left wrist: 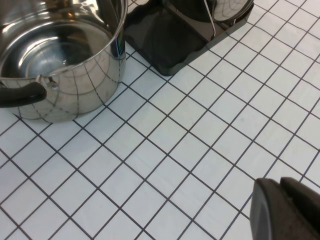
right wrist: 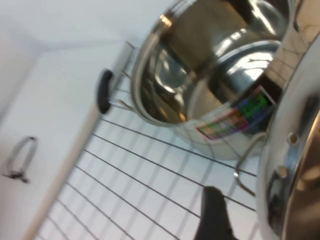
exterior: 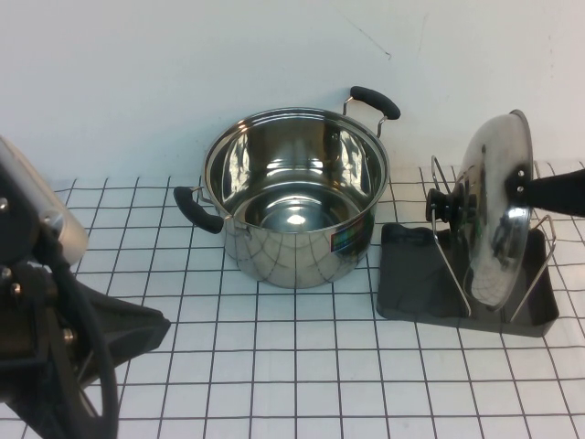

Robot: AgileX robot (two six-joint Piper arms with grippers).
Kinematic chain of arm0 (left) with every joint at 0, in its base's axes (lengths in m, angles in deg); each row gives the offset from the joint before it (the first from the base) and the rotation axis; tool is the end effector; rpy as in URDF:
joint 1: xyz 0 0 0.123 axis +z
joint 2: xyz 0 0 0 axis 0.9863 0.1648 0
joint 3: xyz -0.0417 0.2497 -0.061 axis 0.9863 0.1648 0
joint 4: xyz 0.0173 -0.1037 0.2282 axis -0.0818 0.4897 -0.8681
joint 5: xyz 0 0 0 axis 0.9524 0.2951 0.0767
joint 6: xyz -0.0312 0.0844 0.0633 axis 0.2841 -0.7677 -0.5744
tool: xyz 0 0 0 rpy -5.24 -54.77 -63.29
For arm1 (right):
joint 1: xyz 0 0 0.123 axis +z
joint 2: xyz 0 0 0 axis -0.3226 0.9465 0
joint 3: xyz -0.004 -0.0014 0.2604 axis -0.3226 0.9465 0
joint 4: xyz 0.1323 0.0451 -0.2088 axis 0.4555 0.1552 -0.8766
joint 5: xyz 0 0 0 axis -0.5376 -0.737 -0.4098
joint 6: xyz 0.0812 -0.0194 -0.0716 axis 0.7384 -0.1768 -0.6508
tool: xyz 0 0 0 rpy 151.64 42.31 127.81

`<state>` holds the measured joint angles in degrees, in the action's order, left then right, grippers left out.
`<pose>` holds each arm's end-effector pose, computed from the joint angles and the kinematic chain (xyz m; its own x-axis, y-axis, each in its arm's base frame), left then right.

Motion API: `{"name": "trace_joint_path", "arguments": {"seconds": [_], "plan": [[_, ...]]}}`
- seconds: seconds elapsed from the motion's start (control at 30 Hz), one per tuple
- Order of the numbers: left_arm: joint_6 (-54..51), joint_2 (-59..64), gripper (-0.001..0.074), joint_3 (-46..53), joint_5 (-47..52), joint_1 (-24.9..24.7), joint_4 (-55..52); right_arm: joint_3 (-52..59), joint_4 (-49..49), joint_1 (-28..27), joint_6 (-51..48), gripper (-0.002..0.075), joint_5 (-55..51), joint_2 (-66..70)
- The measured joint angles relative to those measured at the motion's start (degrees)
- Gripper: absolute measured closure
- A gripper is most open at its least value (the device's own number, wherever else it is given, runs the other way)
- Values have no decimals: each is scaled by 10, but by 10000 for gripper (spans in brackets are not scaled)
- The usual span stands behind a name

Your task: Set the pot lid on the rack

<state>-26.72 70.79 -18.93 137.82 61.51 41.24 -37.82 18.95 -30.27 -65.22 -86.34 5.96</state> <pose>0.1538 -0.1031 0.3357 -0.4343 0.3991 -0.8075 0.7429 0.6657 -0.0705 0.3049 0.0310 0.2324 -0.7105 0.1114 -0.6948 -0.4645 0.6674 0.5820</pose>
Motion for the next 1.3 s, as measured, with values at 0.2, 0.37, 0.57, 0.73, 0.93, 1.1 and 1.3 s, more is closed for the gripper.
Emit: {"name": "trace_joint_path", "arguments": {"seconds": [0.2, 0.37, 0.57, 0.73, 0.93, 1.1, 1.3], "plan": [[0, 0, 736, 0, 1, 0, 0, 0, 63, -47, -24, 286, -84, 0], [-2, 0, 736, 0, 1, 0, 0, -12, 56, -55, -28, 439, -88, -19], [3, 0, 736, 0, 2, 0, -9, -81, -159, -55, 77, 696, -104, -84], [54, 0, 736, 0, -17, 0, -57, -149, -407, -55, 180, 721, -87, -160], [154, -32, 736, 4, -130, 0, -125, -149, -451, -55, 112, 726, 13, -251], [173, -114, 736, 33, -214, 0, -135, -83, -378, -55, -4, 727, 56, -325], [176, -246, 736, 135, -278, 0, -135, 41, -206, -55, -161, 727, 66, -431]]}}
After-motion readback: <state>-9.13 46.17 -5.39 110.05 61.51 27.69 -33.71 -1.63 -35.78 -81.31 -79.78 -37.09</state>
